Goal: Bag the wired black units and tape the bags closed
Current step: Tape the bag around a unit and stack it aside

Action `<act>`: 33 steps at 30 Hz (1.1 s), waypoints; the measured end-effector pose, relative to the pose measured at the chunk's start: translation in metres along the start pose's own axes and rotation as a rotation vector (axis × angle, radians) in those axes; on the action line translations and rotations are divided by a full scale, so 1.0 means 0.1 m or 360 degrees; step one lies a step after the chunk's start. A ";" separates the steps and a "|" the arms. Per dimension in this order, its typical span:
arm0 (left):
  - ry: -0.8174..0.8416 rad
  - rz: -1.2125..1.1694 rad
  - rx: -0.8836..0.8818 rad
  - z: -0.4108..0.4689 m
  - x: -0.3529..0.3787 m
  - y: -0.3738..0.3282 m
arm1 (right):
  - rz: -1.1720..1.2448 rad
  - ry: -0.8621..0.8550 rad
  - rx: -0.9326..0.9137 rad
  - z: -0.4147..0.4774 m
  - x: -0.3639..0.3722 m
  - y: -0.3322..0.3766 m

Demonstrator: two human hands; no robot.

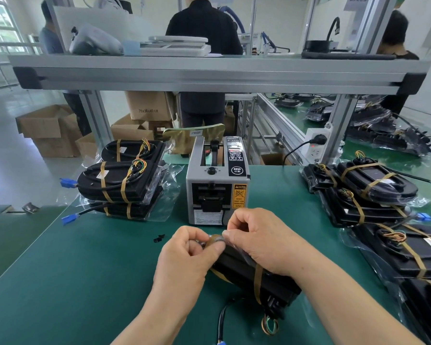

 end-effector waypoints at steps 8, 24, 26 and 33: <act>0.0208 0.0075 -0.0013 0.09 -0.02 -0.02 | -0.0055 -0.0010 -0.0005 -0.01 0.03 0.00; 0.0014 -0.0133 -0.0077 -0.03 -0.37 0.09 | -0.0469 0.0181 0.0035 0.00 -0.05 0.09; 0.0006 -0.0035 -0.0035 -0.07 -0.45 0.09 | -0.0368 0.0245 0.0036 -0.05 -0.13 0.04; 0.0583 0.0172 0.0075 -0.31 -0.12 0.10 | 0.0575 0.0274 0.0009 -0.28 -0.32 -0.12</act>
Point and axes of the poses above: each hand's wrist, its own z-axis towards the middle knuckle, its own x-axis out of the palm, y = z × x, the point moved 8 cm from there along z, towards the middle knuckle, and after that the axes turned 8 degrees about -x, right-handed, at the moved point
